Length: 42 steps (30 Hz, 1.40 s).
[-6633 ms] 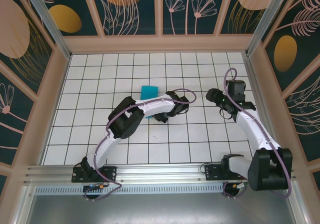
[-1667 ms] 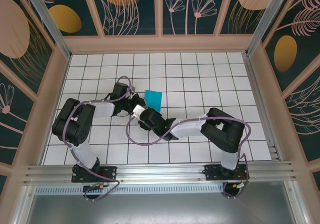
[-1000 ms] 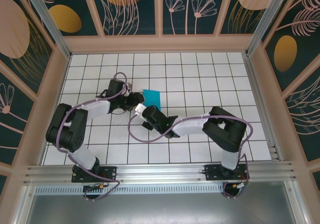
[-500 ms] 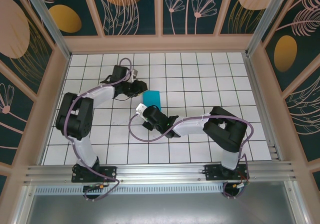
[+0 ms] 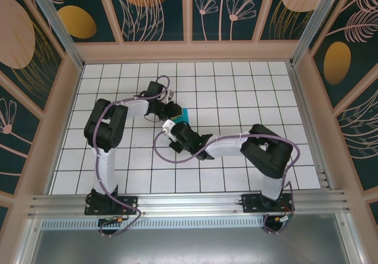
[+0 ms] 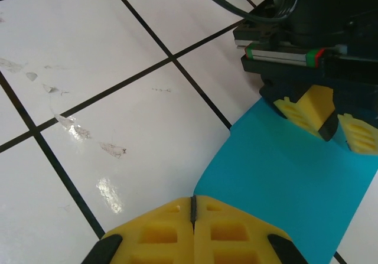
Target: Fold a paper plane with a square sheet of paper (fold left side to right side)
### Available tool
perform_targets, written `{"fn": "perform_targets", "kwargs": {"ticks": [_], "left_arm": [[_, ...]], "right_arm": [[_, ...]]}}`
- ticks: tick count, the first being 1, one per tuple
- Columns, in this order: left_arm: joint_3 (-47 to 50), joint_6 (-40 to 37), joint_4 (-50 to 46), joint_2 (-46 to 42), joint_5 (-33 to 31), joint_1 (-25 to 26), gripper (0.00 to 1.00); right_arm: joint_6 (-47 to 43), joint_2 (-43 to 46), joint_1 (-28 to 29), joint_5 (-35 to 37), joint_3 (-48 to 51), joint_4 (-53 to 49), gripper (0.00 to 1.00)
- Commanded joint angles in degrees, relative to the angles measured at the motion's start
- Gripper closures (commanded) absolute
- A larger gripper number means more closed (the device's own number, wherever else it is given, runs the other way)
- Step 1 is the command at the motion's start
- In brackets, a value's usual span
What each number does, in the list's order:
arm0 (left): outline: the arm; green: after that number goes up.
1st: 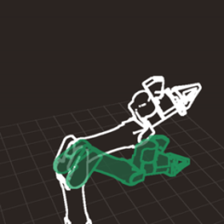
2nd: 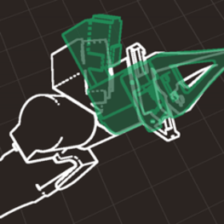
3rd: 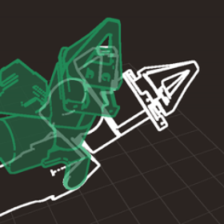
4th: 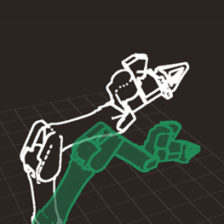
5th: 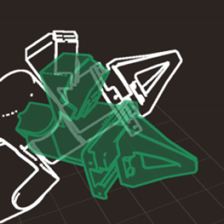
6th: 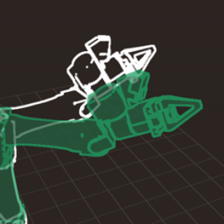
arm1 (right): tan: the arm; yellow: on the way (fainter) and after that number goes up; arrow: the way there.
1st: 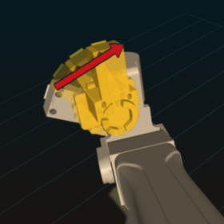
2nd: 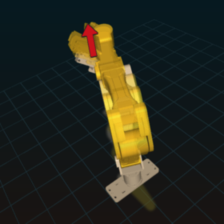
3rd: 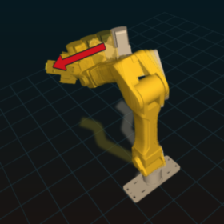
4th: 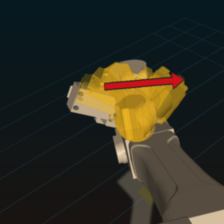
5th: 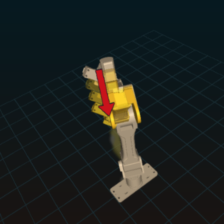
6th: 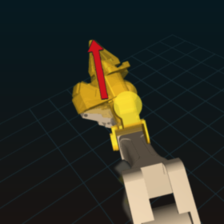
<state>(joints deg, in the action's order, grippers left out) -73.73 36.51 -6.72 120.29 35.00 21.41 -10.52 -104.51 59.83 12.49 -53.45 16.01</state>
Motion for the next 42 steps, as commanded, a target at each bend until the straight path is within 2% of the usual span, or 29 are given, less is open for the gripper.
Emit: {"fn": "perform_targets", "kwargs": {"ticks": [1,9,18,26,42], "left_arm": [[-1.0,-2.7,-2.5,2.3,-1.8,0.3,0.74],[-1.5,-4.3,-3.7,3.7,-2.2,0.5,0.76],[-1.9,-4.8,-4.0,4.1,-2.4,0.7,0.77],[-2.3,-4.6,-3.9,4.6,-2.3,1.0,0.78],[-2.0,-4.5,-3.6,4.4,-2.6,1.1,0.79]], "right_arm": [[2.6,1.1,-1.9,-5.6,-0.2,-1.7,1.0],[8.4,0.8,-9.6,-21.0,-1.3,-4.4,1.0],[13.3,-0.8,-16.3,-29.7,-2.4,-5.0,1.0],[14.6,-3.0,-18.7,-31.4,-4.7,-6.9,1.0],[17.7,-6.1,-20.6,-30.4,-7.1,-8.9,1.0]]}}
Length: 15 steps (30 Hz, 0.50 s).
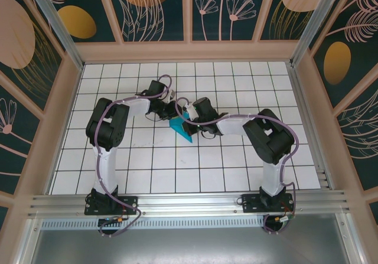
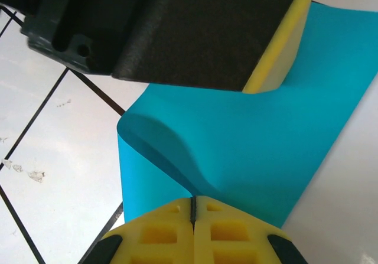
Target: Fold a paper plane with a square sheet of paper (fold left side to right side)
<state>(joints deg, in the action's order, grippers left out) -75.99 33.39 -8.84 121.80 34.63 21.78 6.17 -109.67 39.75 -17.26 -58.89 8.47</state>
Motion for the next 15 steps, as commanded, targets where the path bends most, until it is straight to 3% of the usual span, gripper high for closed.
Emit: {"fn": "perform_targets", "kwargs": {"ticks": [1,15], "left_arm": [[0.3,-1.3,-1.4,2.9,-2.2,0.7,0.8],[0.8,-1.2,-0.9,2.8,-2.0,0.9,0.8]], "right_arm": [[1.0,-1.1,-0.6,-0.8,-1.7,-1.4,1.0],[1.8,-3.1,-1.1,0.3,-3.7,-2.6,1.0]]}}
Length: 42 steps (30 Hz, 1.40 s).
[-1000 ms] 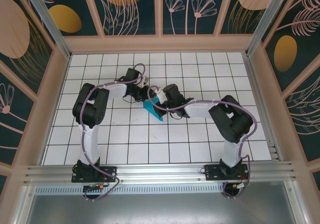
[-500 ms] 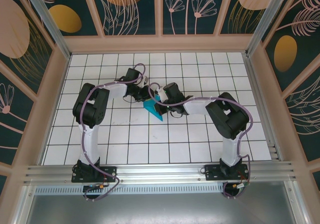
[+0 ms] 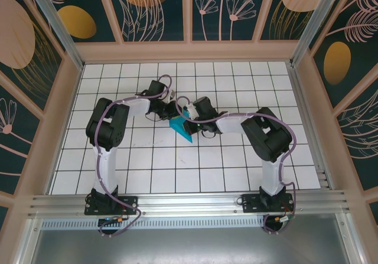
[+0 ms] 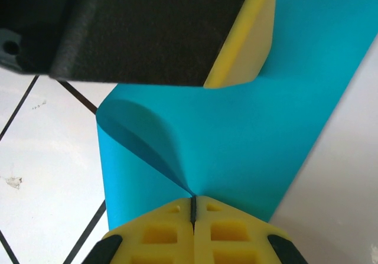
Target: Fold a paper plane with a square sheet of paper (fold left side to right side)
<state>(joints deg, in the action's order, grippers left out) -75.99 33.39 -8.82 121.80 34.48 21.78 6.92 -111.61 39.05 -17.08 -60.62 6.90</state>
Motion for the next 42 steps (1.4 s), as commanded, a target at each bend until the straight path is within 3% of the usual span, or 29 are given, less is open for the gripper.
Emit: {"fn": "perform_targets", "kwargs": {"ticks": [1,17,29,33,37,42], "left_arm": [[0.9,-1.1,-0.9,2.8,-1.9,0.8,0.8],[1.6,-1.0,-0.4,1.6,-1.8,0.8,0.79],[-7.4,-5.0,-9.4,-1.7,-2.9,-1.7,0.6],[-8.4,-4.7,-9.9,-3.1,-1.4,-4.2,0.58],[-2.5,-3.8,-7.5,-8.0,-1.5,-4.8,0.69],[12.8,2.9,4.9,-15.1,5.3,-4.6,0.73]], "right_arm": [[1.2,-1.2,-0.4,0.1,-2.1,-1.0,1.0],[1.5,-1.7,-0.4,1.5,-0.1,-2.9,1.0],[1.7,-1.5,-0.4,1.2,3.0,-4.5,1.0],[1.8,-1.4,-0.4,1.0,3.0,-4.3,1.0],[1.7,-1.3,-0.4,0.8,2.8,-4.2,1.0],[1.3,-1.2,-0.4,0.3,3.0,-4.0,1.0]]}}
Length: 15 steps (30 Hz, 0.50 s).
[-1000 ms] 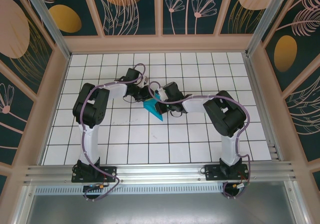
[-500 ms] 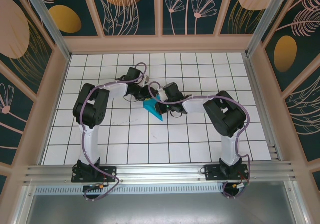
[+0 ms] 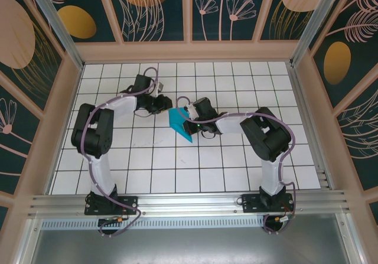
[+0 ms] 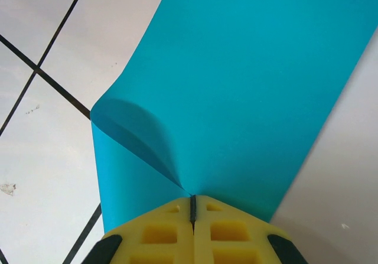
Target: Fold a paper plane with a square sheet of paper (fold left side to right side)
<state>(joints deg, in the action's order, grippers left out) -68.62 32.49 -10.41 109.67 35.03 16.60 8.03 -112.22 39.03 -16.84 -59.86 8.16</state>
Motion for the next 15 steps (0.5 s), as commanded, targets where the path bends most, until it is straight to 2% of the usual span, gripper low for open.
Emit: {"fn": "perform_targets", "kwargs": {"ticks": [1,3,8,15], "left_arm": [[8.0,5.8,10.1,-4.2,7.0,0.9,0.73],[10.4,8.4,13.5,-5.2,9.3,1.8,0.73],[11.9,11.4,17.4,-4.8,10.0,4.3,0.74],[10.5,10.7,15.0,-1.6,6.8,5.5,0.76]], "right_arm": [[0.2,-0.7,-0.4,0.0,2.2,-5.1,1.0],[0.0,-0.7,-0.4,0.0,2.1,-5.2,1.0],[-0.1,-0.7,-0.4,0.2,2.0,-5.5,1.0],[-0.3,-0.7,-0.3,0.1,1.7,-5.8,1.0]]}}
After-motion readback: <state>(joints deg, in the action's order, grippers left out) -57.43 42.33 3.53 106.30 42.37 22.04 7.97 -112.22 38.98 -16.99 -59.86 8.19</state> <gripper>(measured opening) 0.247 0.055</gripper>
